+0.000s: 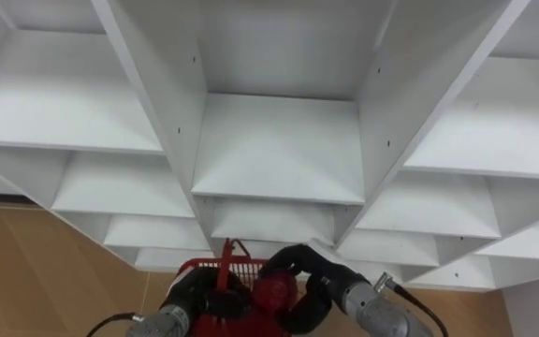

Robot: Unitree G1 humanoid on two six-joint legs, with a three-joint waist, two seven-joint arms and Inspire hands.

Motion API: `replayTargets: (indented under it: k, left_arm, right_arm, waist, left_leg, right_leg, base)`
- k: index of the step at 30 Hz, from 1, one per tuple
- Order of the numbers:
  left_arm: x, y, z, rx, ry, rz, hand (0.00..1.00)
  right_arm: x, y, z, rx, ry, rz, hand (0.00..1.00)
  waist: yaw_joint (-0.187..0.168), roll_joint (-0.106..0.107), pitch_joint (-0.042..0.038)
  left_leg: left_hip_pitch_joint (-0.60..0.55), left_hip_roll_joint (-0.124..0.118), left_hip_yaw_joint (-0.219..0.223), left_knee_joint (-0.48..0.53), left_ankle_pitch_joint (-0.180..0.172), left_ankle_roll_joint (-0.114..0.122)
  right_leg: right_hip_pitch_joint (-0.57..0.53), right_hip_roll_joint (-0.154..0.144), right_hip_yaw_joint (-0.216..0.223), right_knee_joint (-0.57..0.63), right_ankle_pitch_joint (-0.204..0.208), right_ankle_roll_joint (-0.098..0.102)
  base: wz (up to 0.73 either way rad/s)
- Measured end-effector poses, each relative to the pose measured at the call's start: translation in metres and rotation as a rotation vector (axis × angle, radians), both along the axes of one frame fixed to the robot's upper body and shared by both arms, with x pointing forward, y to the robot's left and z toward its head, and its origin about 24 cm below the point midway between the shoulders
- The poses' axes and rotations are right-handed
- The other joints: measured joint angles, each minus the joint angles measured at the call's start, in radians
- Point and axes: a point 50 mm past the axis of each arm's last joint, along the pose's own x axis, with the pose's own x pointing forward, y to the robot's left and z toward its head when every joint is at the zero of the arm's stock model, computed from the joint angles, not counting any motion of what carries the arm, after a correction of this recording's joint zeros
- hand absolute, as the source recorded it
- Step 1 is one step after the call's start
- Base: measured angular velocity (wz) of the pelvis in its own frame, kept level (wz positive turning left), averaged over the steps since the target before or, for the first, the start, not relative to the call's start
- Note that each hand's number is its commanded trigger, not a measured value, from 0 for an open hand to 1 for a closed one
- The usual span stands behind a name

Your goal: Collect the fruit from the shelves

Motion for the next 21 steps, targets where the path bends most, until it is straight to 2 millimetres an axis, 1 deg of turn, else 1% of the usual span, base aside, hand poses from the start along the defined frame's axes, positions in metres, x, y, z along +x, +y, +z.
replayTargets:
  k: [7,8,9,10,11,21]
  left_arm:
    - [0.0009,-0.0032,0.0004,0.004,-0.003,-0.010,1.00]
    - [0.0014,-0.0034,0.0006,0.003,-0.005,-0.011,1.00]
    - [0.0016,-0.0034,0.0007,0.004,-0.005,-0.011,1.00]
    - [0.0017,-0.0034,0.0007,0.004,-0.005,-0.011,1.00]
    - [0.0018,-0.0035,0.0008,0.004,-0.006,-0.011,1.00]
    - [0.0019,-0.0039,0.0008,0.002,-0.006,-0.012,1.00]
  right_arm:
    - [0.0057,0.0005,0.0004,-0.010,-0.003,0.005,1.00]
    - [0.0057,0.0006,0.0004,-0.010,-0.005,0.002,0.95]
    - [0.0057,0.0007,0.0004,-0.009,-0.007,0.000,0.74]
    - [0.0058,0.0006,0.0005,-0.008,-0.007,-0.001,0.09]
    - [0.0058,0.0005,0.0004,-0.005,-0.005,-0.005,0.00]
    - [0.0059,-0.0003,0.0001,0.005,-0.005,-0.030,0.00]
  waist:
    - [0.001,0.000,-0.0003]
    - [0.003,0.000,-0.0003]
    - [0.003,0.000,-0.0004]
    - [0.004,0.000,-0.0005]
    - [0.004,0.000,-0.0006]
    - [0.004,0.002,-0.0041]
  left_leg:
    - [-0.001,0.001,0.000,0.000,0.000,0.000]
    - [-0.001,0.001,0.000,0.000,0.000,0.000]
    - [-0.001,0.000,0.000,0.001,0.000,0.000]
    - [-0.001,0.000,0.000,0.001,0.000,0.000]
    - [-0.001,0.000,0.000,0.001,0.000,0.000]
    - [0.000,0.000,0.000,0.007,0.000,0.000]
  right_leg:
    - [-0.001,0.000,-0.004,0.000,0.000,0.001]
    - [-0.001,-0.001,-0.005,0.000,0.000,0.001]
    - [-0.001,-0.001,-0.005,0.000,0.000,0.001]
    - [-0.001,-0.001,-0.005,0.000,0.000,0.001]
    - [-0.001,-0.001,-0.005,0.000,0.000,0.001]
    - [0.002,-0.002,-0.005,0.001,0.000,0.000]
  base:
    - [0.00]
    - [0.00]
    - [0.00]
    - [0.00]
    - [0.00]
    - [0.00]
